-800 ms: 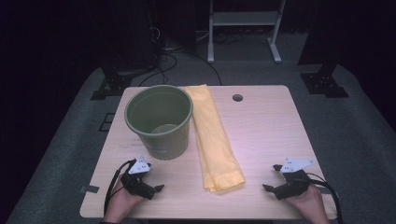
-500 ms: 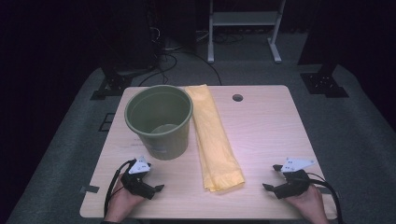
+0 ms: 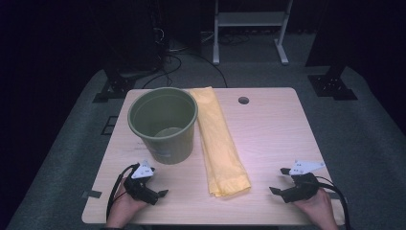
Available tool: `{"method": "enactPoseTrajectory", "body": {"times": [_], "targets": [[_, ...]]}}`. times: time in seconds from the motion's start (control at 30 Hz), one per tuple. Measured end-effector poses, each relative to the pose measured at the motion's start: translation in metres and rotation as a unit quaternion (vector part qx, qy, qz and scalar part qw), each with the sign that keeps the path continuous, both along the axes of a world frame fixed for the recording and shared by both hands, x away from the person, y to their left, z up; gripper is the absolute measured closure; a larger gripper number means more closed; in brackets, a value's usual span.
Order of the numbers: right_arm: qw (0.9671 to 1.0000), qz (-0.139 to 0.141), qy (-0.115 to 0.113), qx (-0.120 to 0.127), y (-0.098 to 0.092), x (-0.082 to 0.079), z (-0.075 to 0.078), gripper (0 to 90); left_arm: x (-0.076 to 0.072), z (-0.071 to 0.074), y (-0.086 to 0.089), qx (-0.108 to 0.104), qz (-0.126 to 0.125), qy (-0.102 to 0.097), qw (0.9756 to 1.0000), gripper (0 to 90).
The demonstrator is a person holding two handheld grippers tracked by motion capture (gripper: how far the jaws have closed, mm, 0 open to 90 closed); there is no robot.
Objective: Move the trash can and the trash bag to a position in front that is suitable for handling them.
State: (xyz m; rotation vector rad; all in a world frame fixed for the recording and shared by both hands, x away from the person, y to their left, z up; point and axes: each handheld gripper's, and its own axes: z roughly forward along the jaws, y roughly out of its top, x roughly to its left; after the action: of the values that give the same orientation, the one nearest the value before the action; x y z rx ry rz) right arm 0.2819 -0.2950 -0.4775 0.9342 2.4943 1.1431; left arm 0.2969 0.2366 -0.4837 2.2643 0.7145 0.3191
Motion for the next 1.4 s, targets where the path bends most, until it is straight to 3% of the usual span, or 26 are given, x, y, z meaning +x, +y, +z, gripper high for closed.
{"method": "enactPoseTrajectory", "body": {"times": [0.57,0.87,1.4], "targets": [[1.0,0.001,0.004,0.009,0.012,0.006,0.01,12.8,0.0,0.0,0.0,-0.001,0.003,0.001,1.0,0.0],[0.9999,0.01,-0.005,0.01,0.028,0.011,0.015,12.8,0.0,0.0,-0.001,-0.001,0.0,0.001,1.0,0.0],[0.9993,0.027,0.006,0.026,0.057,0.02,0.019,13.5,0.0,0.0,-0.001,0.0,0.0,0.0,1.0,0.0]]}}
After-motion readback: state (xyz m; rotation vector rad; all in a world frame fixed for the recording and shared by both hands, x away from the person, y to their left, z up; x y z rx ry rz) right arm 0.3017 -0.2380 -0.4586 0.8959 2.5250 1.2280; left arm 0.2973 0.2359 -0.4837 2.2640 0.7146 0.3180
